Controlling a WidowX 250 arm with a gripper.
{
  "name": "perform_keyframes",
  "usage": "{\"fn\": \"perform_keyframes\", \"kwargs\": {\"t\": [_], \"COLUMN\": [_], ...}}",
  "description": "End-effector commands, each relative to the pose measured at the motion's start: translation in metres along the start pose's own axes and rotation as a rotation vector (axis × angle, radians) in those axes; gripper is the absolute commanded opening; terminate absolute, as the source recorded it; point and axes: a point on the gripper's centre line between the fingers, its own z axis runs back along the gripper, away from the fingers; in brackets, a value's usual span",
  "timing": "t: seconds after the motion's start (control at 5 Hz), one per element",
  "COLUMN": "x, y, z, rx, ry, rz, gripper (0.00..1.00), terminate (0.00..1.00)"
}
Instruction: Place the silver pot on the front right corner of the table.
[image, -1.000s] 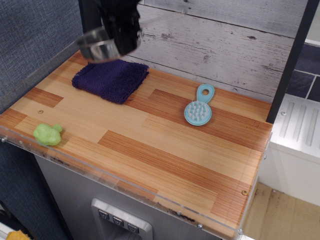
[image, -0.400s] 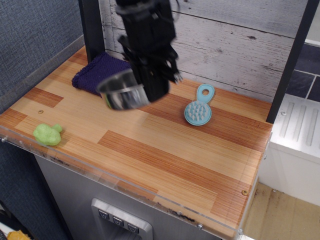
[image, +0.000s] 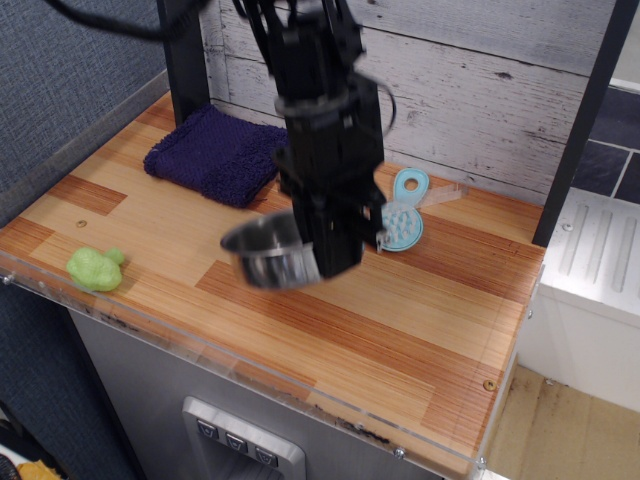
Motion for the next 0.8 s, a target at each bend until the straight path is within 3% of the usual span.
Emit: {"fn": "perform_keyframes", "kwargs": {"t": [0.0,0.2,0.6], "x": [-0.006,-0.007,0.0], "y": [-0.013,-0.019,-0.052], "z": [-0.033,-0.043,-0.037], "rx": [-0.028,-0.028,-0.03], "ry": [0.087,0.149,0.18], "rz": [-0.016,-0.069,-0.253], "gripper": [0.0,1.0,1.0], "terminate": [0.0,0.0,0.0]}}
